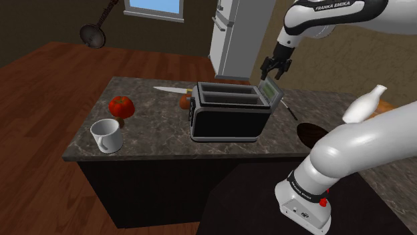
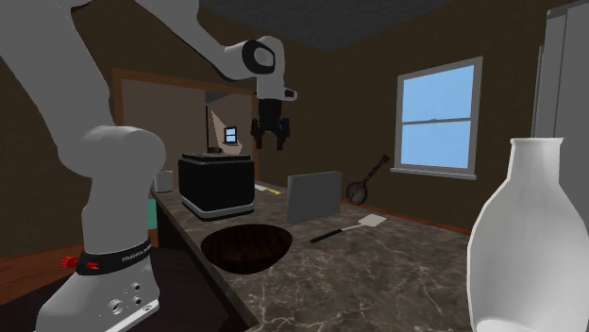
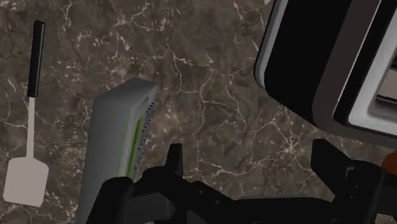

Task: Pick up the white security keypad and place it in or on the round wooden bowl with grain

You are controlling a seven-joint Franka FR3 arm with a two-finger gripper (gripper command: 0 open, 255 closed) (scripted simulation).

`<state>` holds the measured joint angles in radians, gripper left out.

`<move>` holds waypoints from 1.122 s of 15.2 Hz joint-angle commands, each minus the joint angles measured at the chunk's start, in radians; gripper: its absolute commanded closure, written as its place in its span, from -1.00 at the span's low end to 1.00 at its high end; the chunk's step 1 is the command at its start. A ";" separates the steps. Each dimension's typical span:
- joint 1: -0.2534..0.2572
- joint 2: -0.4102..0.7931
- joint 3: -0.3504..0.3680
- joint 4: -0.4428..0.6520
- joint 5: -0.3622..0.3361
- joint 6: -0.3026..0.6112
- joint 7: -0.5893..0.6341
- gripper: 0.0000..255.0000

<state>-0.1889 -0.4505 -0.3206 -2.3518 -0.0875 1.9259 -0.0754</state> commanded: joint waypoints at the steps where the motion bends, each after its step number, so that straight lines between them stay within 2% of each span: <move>1: -0.016 0.050 -0.036 0.009 0.002 0.042 -0.015 -1.00; 6: -0.050 0.177 -0.121 0.049 0.029 0.125 -0.058 -1.00; 10: -0.075 0.290 -0.187 0.093 0.077 0.184 -0.104 -1.00; 17: -0.073 0.338 -0.196 0.050 0.104 0.269 -0.125 -1.00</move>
<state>-0.2620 -0.1191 -0.5148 -2.2946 0.0124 2.1812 -0.1965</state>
